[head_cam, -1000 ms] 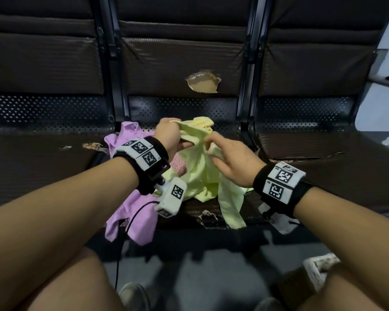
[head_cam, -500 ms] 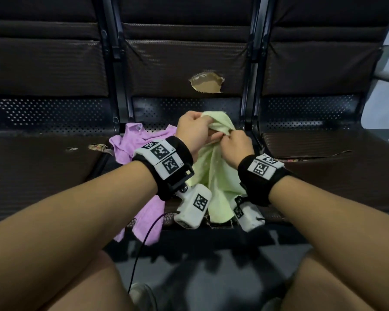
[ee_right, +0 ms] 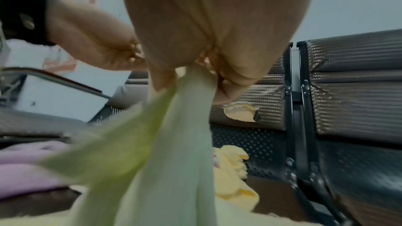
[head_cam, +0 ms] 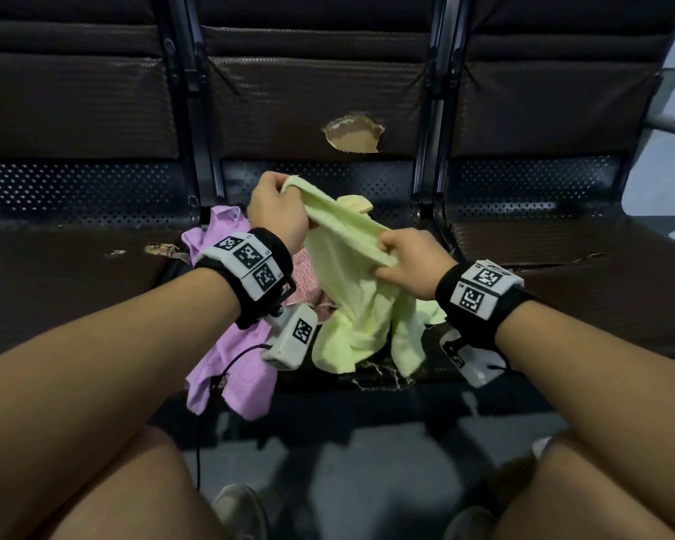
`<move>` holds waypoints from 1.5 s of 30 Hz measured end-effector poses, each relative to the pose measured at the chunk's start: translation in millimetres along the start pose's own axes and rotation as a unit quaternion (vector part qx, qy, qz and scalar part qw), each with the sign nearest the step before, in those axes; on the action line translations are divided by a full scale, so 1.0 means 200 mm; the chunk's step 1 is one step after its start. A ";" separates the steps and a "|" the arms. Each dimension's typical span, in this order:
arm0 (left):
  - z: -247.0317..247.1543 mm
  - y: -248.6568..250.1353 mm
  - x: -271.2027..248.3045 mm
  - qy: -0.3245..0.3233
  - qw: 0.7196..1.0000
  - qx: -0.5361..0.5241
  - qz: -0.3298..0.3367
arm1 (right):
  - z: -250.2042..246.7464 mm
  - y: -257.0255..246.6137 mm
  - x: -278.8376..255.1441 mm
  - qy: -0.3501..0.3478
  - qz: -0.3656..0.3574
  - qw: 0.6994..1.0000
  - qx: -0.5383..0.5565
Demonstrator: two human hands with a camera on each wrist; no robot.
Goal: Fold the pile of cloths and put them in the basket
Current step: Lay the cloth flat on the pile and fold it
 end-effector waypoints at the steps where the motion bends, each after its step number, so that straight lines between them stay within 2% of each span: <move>1: -0.02 0.01 0.00 0.006 1.000 0.006 0.003 | -0.01 0.04 -0.01 -0.001 0.020 0.998 -0.051; 4: -0.08 -0.01 0.02 0.032 0.999 0.012 0.000 | -0.03 0.20 -0.06 -0.033 0.096 0.990 -0.097; 6: -0.10 -0.04 0.03 0.019 1.000 0.017 -0.002 | -0.03 0.27 -0.09 -0.049 0.116 0.989 -0.081; 11: -0.09 -0.14 0.03 -0.083 0.991 0.105 -0.013 | -0.06 0.28 -0.13 -0.016 0.099 0.995 -0.005; 16: -0.14 -0.19 0.06 -0.069 0.981 0.181 -0.022 | -0.18 0.29 -0.15 0.080 0.088 0.991 0.056; 18: -0.14 -0.19 0.06 -0.069 0.979 0.192 -0.023 | -0.17 0.26 -0.15 0.058 0.055 0.997 0.023; 21: -0.16 -0.19 0.08 -0.060 0.973 0.223 -0.022 | -0.05 0.21 -0.15 -0.037 0.004 0.999 -0.039; 23: -0.18 -0.18 0.09 -0.049 0.971 0.230 -0.032 | -0.01 0.22 -0.15 -0.061 0.000 0.996 -0.065; 26: -0.21 -0.20 0.11 -0.043 0.972 0.222 -0.057 | -0.02 0.27 -0.17 -0.065 0.027 0.995 -0.064; 30: -0.22 -0.23 0.10 -0.033 0.989 0.120 -0.084 | -0.08 0.32 -0.18 -0.025 0.072 0.996 -0.051; 32: -0.21 -0.25 0.09 -0.061 0.992 0.075 -0.079 | -0.14 0.34 -0.18 0.022 0.090 0.995 -0.038; 34: -0.20 -0.26 0.10 -0.087 0.991 0.081 -0.059 | -0.17 0.36 -0.18 0.040 0.098 0.994 -0.023; 38: -0.23 -0.26 0.12 -0.084 0.992 0.088 -0.043 | -0.11 0.35 -0.19 -0.003 0.066 0.998 -0.022; 41: -0.22 -0.26 0.11 -0.070 0.994 0.072 -0.049 | -0.08 0.36 -0.20 -0.051 0.079 0.994 -0.057; 43: -0.24 -0.22 0.12 -0.044 0.990 0.136 -0.019 | -0.07 0.36 -0.20 -0.077 0.090 0.990 -0.076; 45: -0.26 -0.18 0.13 -0.015 0.981 0.195 0.012 | -0.08 0.35 -0.20 -0.070 0.108 0.990 -0.055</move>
Point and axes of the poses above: each hand's wrist, its own x-axis towards the middle knuckle, its own z-axis out of the palm, y = z × x, the point moved 8 cm from there along x, towards the middle knuckle, and after that the axes turned 4 degrees about -y, right-handed, at the moved point
